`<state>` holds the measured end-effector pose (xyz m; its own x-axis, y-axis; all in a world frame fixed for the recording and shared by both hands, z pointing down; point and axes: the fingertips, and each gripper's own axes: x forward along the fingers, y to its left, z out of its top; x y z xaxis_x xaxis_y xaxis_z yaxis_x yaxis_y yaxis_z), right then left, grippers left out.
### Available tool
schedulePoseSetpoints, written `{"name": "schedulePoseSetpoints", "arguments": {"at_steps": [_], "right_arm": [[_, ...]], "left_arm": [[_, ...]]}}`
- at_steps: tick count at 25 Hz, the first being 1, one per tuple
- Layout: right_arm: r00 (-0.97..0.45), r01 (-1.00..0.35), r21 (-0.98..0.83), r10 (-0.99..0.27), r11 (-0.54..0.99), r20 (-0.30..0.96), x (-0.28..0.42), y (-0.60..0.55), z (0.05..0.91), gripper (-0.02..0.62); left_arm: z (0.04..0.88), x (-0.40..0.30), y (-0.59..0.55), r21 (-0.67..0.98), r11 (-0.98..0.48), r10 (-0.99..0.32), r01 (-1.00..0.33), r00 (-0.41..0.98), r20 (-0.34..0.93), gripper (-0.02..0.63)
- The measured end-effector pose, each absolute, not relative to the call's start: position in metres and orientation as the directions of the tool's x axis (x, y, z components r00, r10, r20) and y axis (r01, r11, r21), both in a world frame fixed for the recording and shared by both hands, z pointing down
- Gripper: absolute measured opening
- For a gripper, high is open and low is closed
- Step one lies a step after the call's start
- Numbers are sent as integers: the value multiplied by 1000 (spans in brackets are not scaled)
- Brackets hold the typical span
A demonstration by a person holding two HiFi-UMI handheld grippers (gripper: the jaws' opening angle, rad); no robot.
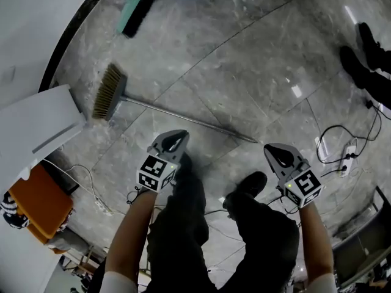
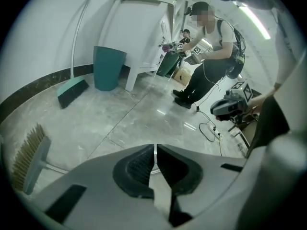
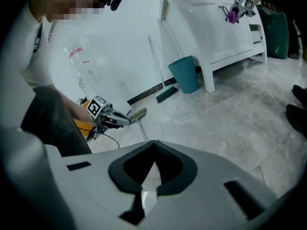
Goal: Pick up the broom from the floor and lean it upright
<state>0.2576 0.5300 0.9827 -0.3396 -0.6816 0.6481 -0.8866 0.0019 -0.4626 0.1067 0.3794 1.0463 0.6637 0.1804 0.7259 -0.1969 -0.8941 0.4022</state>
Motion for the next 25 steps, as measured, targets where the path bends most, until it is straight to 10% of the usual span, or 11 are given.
{"name": "schedulePoseSetpoints", "arguments": {"at_steps": [25], "right_arm": [[-611, -780, -451, -376, 433, 696, 174, 538, 1179, 71]], "left_arm": [[1099, 74, 412, 481, -870, 316, -111, 624, 715, 12]]}}
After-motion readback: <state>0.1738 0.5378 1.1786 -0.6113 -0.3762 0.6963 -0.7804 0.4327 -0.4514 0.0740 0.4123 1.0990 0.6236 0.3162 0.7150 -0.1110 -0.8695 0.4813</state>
